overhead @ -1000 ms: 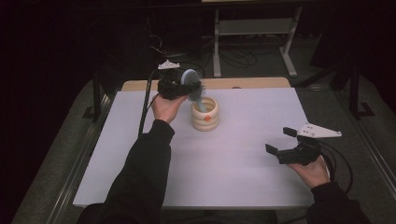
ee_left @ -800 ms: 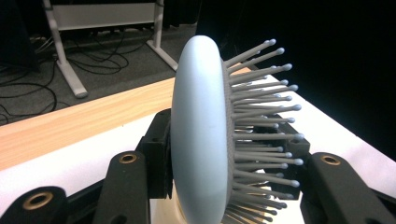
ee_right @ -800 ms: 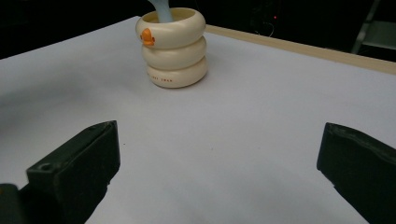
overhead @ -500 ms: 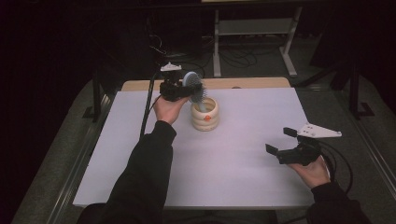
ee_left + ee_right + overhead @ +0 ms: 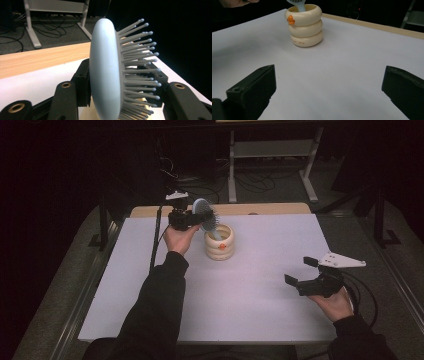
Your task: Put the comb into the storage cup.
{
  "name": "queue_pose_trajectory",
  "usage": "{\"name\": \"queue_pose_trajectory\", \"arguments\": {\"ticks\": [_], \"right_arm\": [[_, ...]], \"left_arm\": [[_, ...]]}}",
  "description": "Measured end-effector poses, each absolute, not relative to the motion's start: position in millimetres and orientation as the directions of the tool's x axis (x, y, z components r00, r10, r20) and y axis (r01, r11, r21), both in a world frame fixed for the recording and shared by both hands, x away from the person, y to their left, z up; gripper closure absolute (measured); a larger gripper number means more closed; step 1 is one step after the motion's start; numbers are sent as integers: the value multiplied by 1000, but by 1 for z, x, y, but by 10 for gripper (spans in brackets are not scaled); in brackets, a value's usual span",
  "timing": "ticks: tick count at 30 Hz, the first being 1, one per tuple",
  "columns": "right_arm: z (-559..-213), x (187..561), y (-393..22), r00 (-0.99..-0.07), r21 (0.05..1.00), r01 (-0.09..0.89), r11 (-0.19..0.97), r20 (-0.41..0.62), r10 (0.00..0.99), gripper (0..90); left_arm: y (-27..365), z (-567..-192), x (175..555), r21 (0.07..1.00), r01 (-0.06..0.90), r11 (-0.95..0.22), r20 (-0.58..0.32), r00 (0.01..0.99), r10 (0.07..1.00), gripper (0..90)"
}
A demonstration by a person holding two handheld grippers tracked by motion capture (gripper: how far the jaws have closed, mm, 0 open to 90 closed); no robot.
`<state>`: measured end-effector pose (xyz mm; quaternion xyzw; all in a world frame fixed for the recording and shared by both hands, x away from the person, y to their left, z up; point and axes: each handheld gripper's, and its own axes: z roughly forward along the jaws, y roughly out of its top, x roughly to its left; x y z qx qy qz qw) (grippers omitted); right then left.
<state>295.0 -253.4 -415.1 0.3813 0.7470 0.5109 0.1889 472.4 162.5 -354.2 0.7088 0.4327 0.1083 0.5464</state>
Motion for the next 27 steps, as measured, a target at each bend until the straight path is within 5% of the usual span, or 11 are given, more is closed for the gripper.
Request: {"name": "queue_pose_trajectory", "arguments": {"ticks": [15, 27], "right_arm": [[-414, 294, -255, -623, 913, 359, 193, 81, 778, 0], [-414, 294, -254, -621, 908, 367, 204, 76, 780, 0]], "left_arm": [[177, -357, 471, 859, 510, -38, -319, 592, 740, 368], [191, -353, 465, 862, 498, -94, -282, 625, 728, 0]]}}
